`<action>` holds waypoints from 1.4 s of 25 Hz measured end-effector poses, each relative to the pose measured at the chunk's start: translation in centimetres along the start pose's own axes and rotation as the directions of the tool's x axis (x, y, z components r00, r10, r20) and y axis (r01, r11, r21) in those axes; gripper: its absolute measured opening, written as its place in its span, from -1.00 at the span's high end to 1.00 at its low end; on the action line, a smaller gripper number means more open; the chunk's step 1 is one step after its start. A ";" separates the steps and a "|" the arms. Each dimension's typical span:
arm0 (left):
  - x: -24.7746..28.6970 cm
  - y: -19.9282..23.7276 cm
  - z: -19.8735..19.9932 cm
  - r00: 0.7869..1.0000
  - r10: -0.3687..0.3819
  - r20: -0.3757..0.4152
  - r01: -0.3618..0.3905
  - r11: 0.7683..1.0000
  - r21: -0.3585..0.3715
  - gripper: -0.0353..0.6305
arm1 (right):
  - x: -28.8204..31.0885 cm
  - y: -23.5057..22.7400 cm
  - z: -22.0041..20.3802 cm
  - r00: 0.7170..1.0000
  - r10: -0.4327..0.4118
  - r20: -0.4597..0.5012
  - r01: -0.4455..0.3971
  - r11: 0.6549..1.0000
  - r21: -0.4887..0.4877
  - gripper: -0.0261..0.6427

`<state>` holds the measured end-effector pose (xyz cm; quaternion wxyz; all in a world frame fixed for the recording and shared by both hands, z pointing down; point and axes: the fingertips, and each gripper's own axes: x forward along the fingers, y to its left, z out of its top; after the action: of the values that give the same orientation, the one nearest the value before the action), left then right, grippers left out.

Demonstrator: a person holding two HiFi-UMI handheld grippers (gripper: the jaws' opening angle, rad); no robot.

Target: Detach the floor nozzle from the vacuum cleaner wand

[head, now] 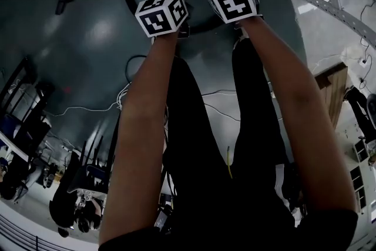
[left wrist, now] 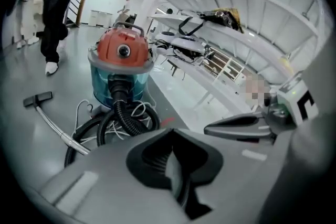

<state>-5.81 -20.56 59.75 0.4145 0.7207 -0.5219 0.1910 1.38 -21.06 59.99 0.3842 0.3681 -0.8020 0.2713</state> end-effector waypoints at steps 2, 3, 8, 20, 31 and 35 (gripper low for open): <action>-0.8 -0.9 0.9 1.000 0.003 0.017 -0.003 1.000 0.004 0.87 | -1.5 -0.1 0.6 1.000 -0.002 0.029 0.001 1.000 0.029 0.93; -1.2 -1.5 1.4 1.000 -0.003 0.025 0.002 1.000 0.013 0.87 | -2.1 -0.1 1.1 0.999 -0.008 0.045 0.006 0.999 0.037 0.93; -3.2 -4.2 3.1 0.999 -0.025 0.039 0.022 0.996 0.084 0.87 | -5.1 0.1 3.8 0.990 -0.035 0.140 0.019 0.994 0.111 0.93; -7.8 -6.0 5.2 0.991 0.027 0.131 -0.040 0.994 0.097 0.87 | -9.8 2.0 4.6 0.969 -0.053 0.240 0.015 0.987 0.159 0.93; -8.0 -6.1 6.5 0.984 0.028 0.176 -0.058 0.984 0.168 0.87 | -10.3 1.0 5.1 0.960 -0.094 0.264 0.029 0.971 0.238 0.93; -7.5 -6.0 6.8 0.985 0.020 0.171 -0.054 0.980 0.192 0.87 | -10.1 0.7 5.3 0.961 -0.103 0.259 0.040 0.971 0.237 0.93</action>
<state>-4.26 -20.81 48.05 0.2925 0.7616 -0.5471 0.1873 3.01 -20.64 48.73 0.2362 0.4722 -0.7961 0.2956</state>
